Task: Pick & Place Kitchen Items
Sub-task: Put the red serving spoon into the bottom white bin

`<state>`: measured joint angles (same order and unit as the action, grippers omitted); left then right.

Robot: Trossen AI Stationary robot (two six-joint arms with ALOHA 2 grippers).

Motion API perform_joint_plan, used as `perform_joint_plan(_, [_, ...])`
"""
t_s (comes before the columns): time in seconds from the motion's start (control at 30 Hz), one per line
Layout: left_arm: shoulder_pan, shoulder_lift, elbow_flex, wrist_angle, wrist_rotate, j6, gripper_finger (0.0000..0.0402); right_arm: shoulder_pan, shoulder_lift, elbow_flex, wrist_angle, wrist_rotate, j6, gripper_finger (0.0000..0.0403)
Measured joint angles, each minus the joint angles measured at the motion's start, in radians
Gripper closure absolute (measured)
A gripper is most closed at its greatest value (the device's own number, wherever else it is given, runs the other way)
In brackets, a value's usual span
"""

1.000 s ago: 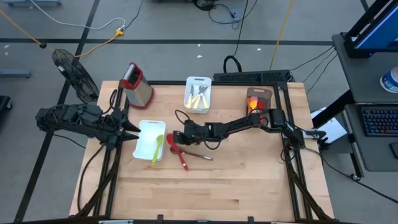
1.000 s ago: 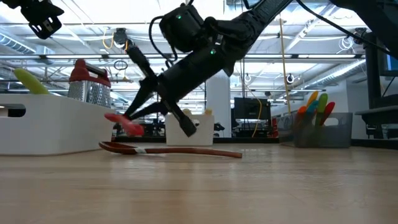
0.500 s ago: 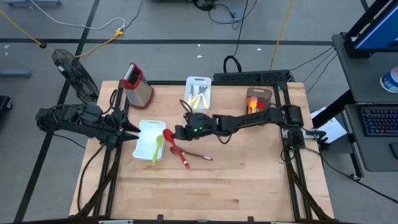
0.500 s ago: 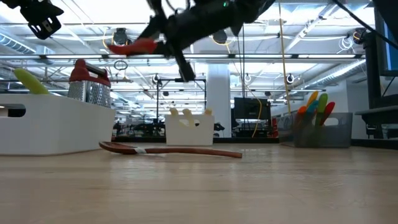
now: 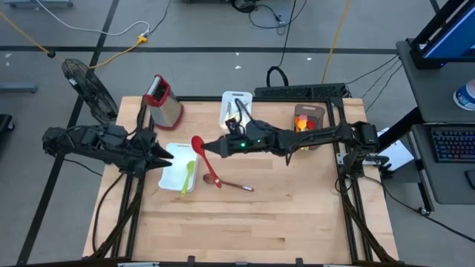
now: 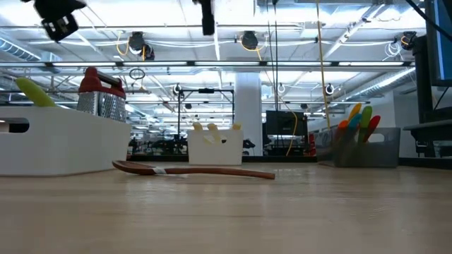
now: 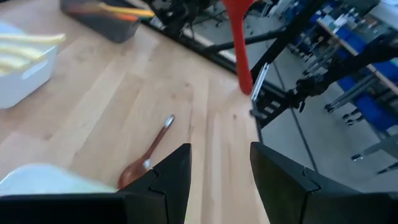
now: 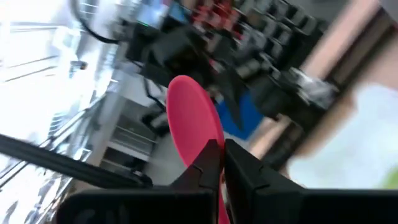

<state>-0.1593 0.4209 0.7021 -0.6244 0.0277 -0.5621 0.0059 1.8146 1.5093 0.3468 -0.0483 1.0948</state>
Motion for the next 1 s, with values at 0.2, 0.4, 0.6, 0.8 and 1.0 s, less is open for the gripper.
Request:
perform_joint_plan(0.2, [0.000,0.139,0.000,0.235,0.052,0.029,0.0231,-0.004,0.003,0.000,0.171,-0.045,-0.114,0.0403])
perform_joint_plan(0.4, [-0.012,0.262,0.000,0.453,0.058,0.039,0.0231,-0.024,0.005,-0.001,0.279,-0.149,-0.175,0.0403])
perform_joint_plan(0.6, [-0.043,0.351,0.000,0.661,0.057,0.048,0.0231,-0.053,-0.001,0.000,0.428,-0.287,-0.150,0.0403])
perform_joint_plan(0.8, [-0.065,0.382,0.000,0.719,0.050,0.043,0.0231,-0.077,-0.054,-0.003,0.417,-0.358,-0.162,0.0403])
perform_joint_plan(1.0, [-0.066,0.431,0.001,0.852,-0.025,0.028,0.0231,-0.077,-0.081,-0.030,0.392,-0.350,-0.191,0.0403])
